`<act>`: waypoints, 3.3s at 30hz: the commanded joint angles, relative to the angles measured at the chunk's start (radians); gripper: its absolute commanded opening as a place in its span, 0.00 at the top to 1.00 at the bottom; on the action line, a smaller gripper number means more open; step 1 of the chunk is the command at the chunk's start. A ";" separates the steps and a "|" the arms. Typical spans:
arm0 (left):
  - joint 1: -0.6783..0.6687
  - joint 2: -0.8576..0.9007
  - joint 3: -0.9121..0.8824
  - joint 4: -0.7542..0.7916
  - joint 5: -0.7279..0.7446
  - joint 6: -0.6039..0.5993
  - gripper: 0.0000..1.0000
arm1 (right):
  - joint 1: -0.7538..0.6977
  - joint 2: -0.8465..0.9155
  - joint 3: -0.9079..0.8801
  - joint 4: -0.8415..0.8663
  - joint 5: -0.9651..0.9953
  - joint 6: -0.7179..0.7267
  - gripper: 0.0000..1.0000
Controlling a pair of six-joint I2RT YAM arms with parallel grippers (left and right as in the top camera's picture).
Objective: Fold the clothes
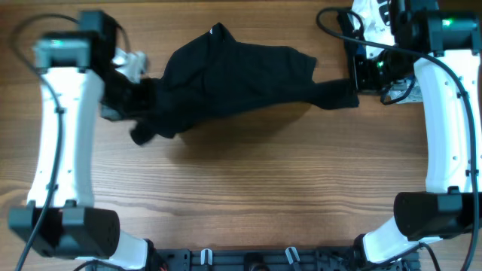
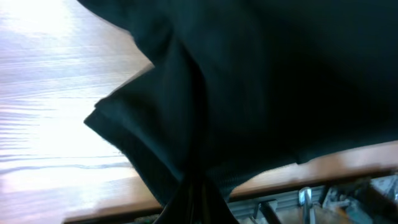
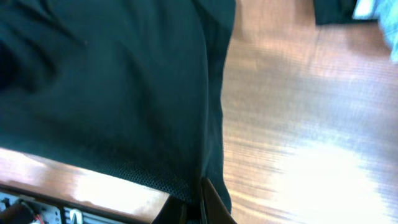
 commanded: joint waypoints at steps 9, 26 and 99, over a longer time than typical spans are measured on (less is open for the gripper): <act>-0.177 -0.006 -0.544 0.206 0.071 -0.142 0.96 | -0.010 -0.113 -0.380 0.100 0.113 0.159 0.96; -0.253 -0.006 -0.732 0.341 0.142 -0.208 0.00 | -0.010 -0.157 -0.774 0.236 0.117 0.315 0.17; 0.024 0.447 -0.160 1.274 -0.005 -0.149 0.01 | -0.007 -0.101 -0.380 0.699 -0.030 -0.001 0.18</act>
